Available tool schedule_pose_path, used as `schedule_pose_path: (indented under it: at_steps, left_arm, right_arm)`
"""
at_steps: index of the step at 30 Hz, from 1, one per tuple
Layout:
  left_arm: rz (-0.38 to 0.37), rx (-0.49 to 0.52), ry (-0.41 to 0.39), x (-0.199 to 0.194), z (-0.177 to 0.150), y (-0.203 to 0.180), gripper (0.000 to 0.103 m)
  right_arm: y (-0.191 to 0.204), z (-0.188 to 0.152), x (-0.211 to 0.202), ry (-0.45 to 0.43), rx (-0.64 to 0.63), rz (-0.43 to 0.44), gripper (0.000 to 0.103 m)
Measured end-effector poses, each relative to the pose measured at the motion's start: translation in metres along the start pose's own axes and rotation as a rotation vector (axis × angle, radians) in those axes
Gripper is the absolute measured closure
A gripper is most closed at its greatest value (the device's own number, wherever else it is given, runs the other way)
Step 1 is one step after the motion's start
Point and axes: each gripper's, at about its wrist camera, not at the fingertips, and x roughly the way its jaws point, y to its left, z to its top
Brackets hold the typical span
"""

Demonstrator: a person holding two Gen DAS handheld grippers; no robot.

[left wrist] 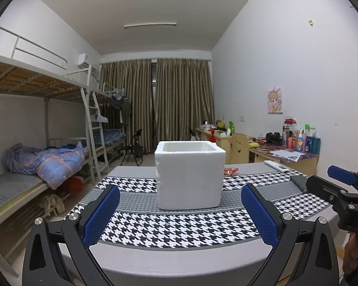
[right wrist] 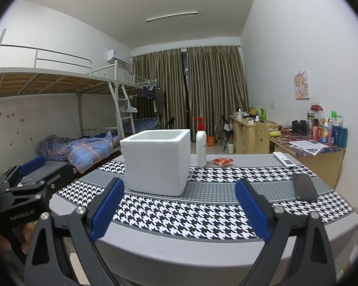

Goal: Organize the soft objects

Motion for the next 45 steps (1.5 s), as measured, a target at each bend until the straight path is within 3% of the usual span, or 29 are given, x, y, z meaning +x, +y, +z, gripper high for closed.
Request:
schedule_pose_path:
  at_steps: [27,45]
  left_arm:
    - [0.033,0.022,-0.070,-0.022,-0.001,0.002,0.001]
    - [0.035,0.025,-0.070,-0.030,-0.003,0.004,0.001]
  right_arm:
    - [0.004,-0.004,-0.011,-0.022,-0.012,-0.013,0.007]
    - [0.007,-0.005,-0.018,-0.049,-0.037,-0.005,0.001]
